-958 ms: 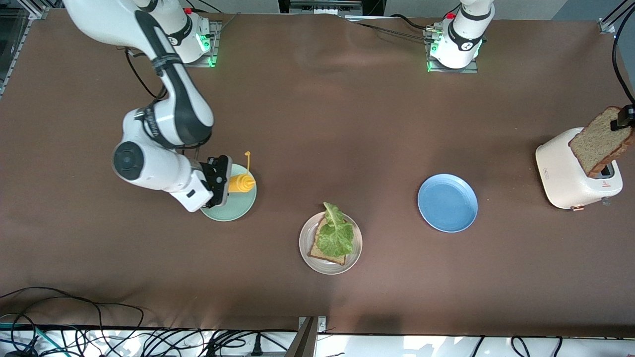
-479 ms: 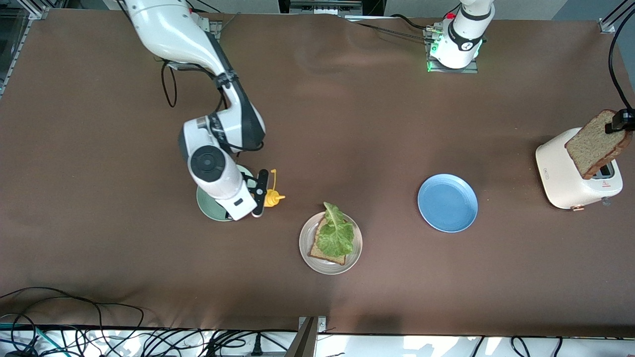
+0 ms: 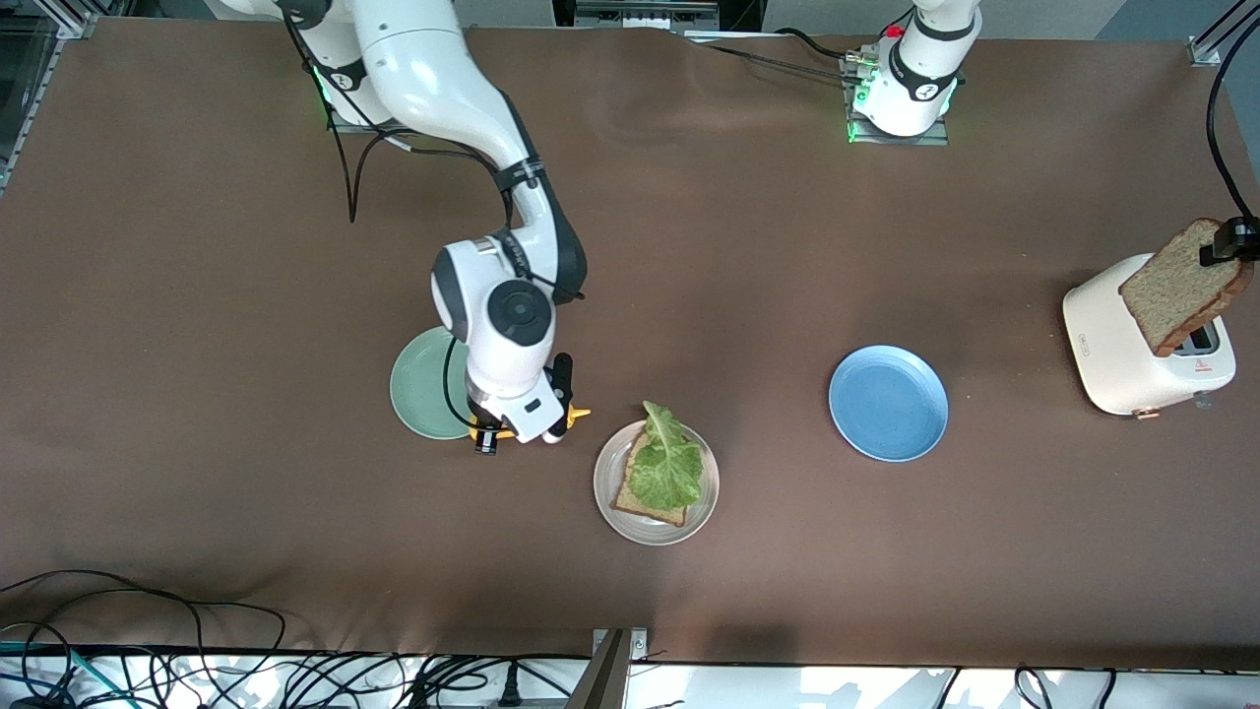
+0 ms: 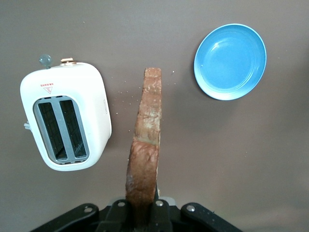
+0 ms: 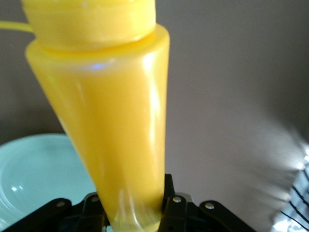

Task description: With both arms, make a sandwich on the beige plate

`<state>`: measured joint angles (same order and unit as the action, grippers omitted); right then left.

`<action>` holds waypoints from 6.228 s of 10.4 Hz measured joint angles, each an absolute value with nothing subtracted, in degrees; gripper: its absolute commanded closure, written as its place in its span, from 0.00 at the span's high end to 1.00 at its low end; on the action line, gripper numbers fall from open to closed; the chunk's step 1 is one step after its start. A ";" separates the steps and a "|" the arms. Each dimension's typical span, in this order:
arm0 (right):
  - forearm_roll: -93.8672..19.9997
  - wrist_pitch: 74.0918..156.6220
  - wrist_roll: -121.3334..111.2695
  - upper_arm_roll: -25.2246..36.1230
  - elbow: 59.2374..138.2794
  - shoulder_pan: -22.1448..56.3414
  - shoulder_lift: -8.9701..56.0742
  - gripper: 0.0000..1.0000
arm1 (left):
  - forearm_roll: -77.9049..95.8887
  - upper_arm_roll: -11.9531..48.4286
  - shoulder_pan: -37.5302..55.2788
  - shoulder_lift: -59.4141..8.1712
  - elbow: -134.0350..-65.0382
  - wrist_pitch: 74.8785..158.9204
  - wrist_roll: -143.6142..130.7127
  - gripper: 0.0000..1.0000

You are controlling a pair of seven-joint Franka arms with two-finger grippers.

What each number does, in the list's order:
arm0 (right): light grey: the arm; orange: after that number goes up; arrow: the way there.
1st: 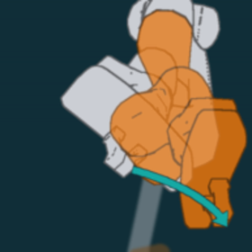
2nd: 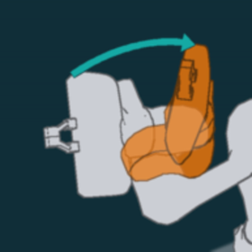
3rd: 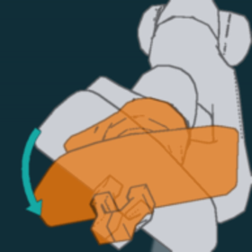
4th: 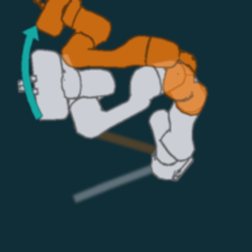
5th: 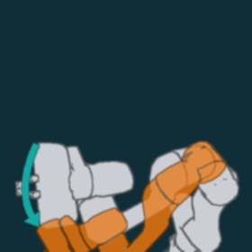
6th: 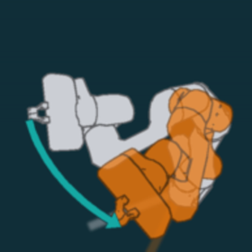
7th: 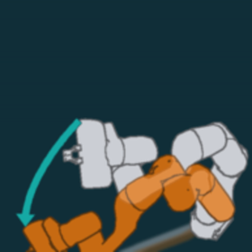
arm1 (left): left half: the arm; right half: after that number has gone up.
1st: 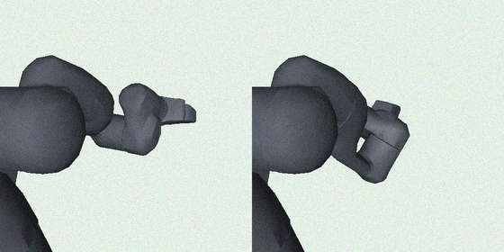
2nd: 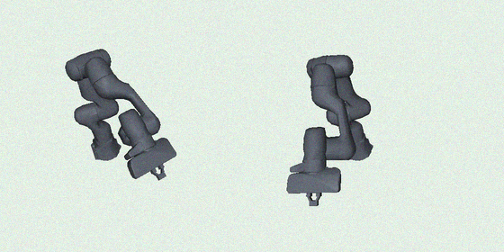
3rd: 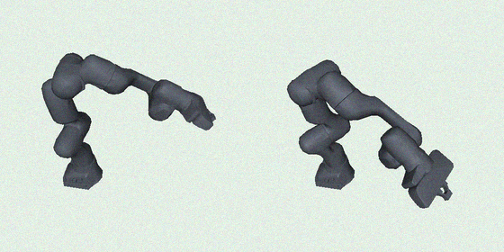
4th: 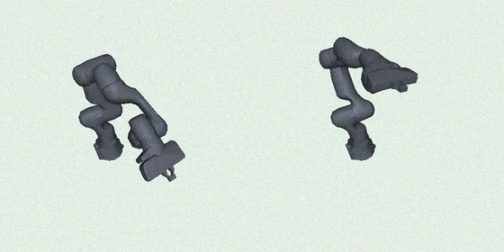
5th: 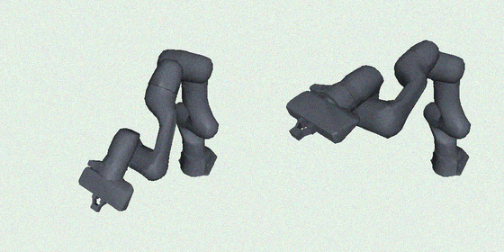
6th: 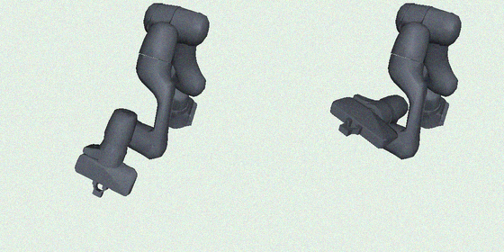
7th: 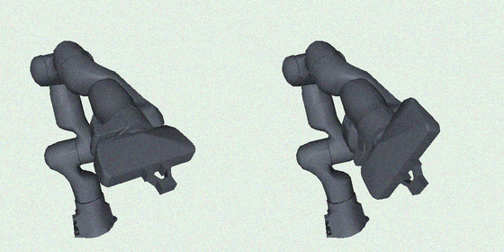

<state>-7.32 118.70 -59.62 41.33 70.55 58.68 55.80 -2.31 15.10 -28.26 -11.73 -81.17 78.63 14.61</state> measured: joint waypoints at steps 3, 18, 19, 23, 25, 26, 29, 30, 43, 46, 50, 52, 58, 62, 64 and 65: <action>-7.09 119.22 -59.61 48.94 68.12 62.75 60.48 0.00 | -2.31 15.11 -28.25 -11.73 -81.17 78.63 14.61 0.00; -7.06 126.44 -45.65 55.87 65.07 70.51 74.65 0.00 | -2.31 15.12 -28.27 -11.69 -81.14 78.63 14.61 0.00; -7.06 126.44 -45.65 56.06 65.07 70.46 74.65 0.00 | -2.31 15.12 -28.27 -11.69 -81.14 78.63 14.61 0.00; -7.06 126.44 -45.65 56.20 65.07 70.34 74.65 0.00 | -2.31 15.12 -28.24 -11.69 -81.14 78.63 14.61 0.00; -7.32 126.43 -45.61 56.27 65.07 70.05 74.64 0.00 | -2.30 15.39 -28.20 -11.70 -81.14 78.63 14.61 0.00; -8.24 126.43 -45.56 56.31 65.07 69.55 74.56 0.00 | -2.29 15.79 -28.10 -11.71 -81.14 78.63 14.44 0.00; -9.79 126.36 -45.95 52.96 65.16 65.65 72.18 0.00 | 1.19 16.08 -26.24 -11.71 -81.14 78.63 9.80 0.00; -9.87 126.22 -46.88 50.71 65.47 63.47 70.29 0.00 | 2.69 16.12 -25.39 -11.75 -81.13 78.63 7.25 0.00; -17.12 117.95 -89.38 11.71 96.18 19.61 30.04 0.00 | 18.22 16.59 2.76 -26.04 -81.41 111.57 -47.68 0.00; -26.92 112.63 -110.15 10.60 97.11 10.46 30.66 0.00 | 24.75 16.55 7.65 -32.20 -81.40 123.17 -49.54 0.00; -39.61 110.45 -131.46 10.40 98.03 5.94 35.89 0.00 | 32.33 16.54 9.46 -36.83 -81.36 131.22 -43.97 0.00; -44.17 109.96 -139.38 10.40 98.03 4.20 39.21 0.00 | 33.27 16.57 11.99 -39.43 -81.28 138.89 -43.46 0.00; -49.56 106.33 -144.87 10.38 98.02 2.16 43.60 0.00 | 34.65 16.42 15.06 -45.97 -75.70 144.21 -43.48 0.00; -52.43 102.64 -147.22 10.12 97.17 0.06 45.60 0.00 | 34.65 16.42 15.75 -49.58 -72.31 144.21 -43.49 0.00; -52.41 102.42 -147.91 10.12 96.94 -0.39 45.74 0.00 | 34.65 16.42 15.97 -49.96 -72.29 144.18 -43.54 0.00; -52.38 102.16 -148.71 10.24 96.69 -0.68 45.88 0.00 | 34.65 16.42 16.20 -50.40 -72.29 144.18 -43.54 0.00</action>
<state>-52.38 102.16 -148.71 10.24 96.69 -0.68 45.88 34.65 16.42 16.20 -50.40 -72.29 144.18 -43.54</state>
